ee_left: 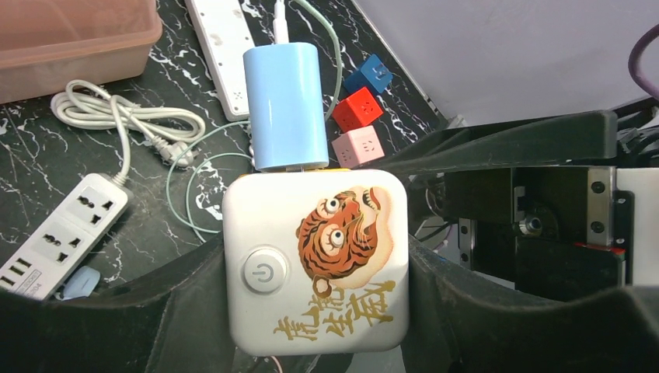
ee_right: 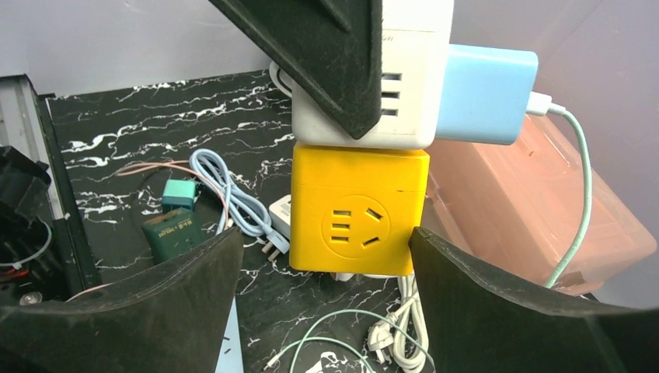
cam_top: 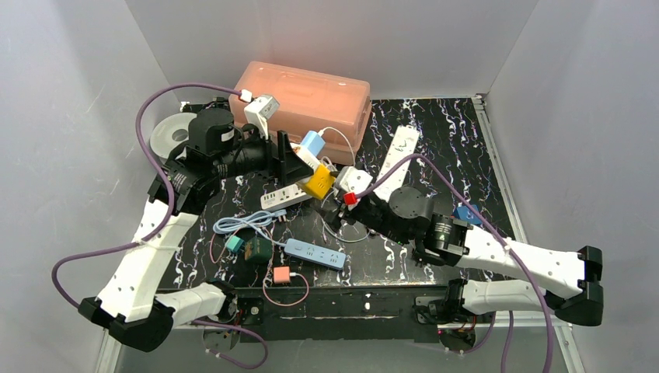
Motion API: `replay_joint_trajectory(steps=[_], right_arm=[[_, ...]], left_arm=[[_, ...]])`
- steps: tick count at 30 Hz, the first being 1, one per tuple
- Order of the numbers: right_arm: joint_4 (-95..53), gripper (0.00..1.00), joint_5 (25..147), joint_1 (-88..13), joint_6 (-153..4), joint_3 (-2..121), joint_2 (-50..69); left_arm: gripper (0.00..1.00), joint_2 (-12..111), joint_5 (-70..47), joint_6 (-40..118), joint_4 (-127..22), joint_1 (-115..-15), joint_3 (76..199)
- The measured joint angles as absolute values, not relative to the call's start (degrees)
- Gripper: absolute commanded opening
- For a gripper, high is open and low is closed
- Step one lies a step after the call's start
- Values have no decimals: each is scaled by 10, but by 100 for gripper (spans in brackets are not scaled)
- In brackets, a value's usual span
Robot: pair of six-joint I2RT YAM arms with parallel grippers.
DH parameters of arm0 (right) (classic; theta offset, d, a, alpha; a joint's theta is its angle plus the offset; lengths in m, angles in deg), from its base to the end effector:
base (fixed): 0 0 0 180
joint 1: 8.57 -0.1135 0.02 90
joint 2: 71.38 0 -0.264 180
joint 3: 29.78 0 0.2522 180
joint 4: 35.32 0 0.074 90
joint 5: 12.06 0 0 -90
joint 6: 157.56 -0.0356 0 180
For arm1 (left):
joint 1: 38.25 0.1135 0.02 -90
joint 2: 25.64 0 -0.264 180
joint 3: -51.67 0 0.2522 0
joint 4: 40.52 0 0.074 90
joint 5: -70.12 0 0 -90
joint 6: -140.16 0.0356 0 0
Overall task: Pull the plug off the socket
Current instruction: Remove the plug from the socket.
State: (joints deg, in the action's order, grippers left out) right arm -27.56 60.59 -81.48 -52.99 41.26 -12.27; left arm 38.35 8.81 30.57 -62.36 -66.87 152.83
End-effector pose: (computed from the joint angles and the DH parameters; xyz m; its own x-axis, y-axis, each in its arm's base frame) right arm 0.0804 0.2252 0.4000 0.2282 -0.0748 -0.9707 -0.7930 0.5641 -0.2299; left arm 0.1732 -0.1140 0.5310 -0.0585 -0.3031 -0.9511 0.8566 0.4741 -0.2038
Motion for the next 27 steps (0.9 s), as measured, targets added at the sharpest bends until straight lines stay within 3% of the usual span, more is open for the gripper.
replay_joint_trajectory(steps=[16,19,21,22,24,25,26,27], right_arm=[[-264,88,675,-745,-543,469,-36],[-256,85,692,-741,-544,476,-30],[-255,76,699,-740,-546,479,-25],[-255,67,704,-740,-548,479,-25],[-256,35,707,-739,-553,479,-24],[-257,14,709,-739,-552,479,-25],[-259,1,708,-739,-554,479,-25],[-260,1,708,-739,-554,479,-25]], left_arm=[[0,387,125,302,-621,-669,1529],[0,387,129,302,-621,-669,1529],[0,387,132,301,-621,-669,1529],[0,387,132,301,-621,-669,1529],[0,387,132,298,-620,-669,1529],[0,387,130,296,-620,-668,1529],[0,386,129,296,-619,-668,1529],[0,386,129,296,-618,-668,1529]])
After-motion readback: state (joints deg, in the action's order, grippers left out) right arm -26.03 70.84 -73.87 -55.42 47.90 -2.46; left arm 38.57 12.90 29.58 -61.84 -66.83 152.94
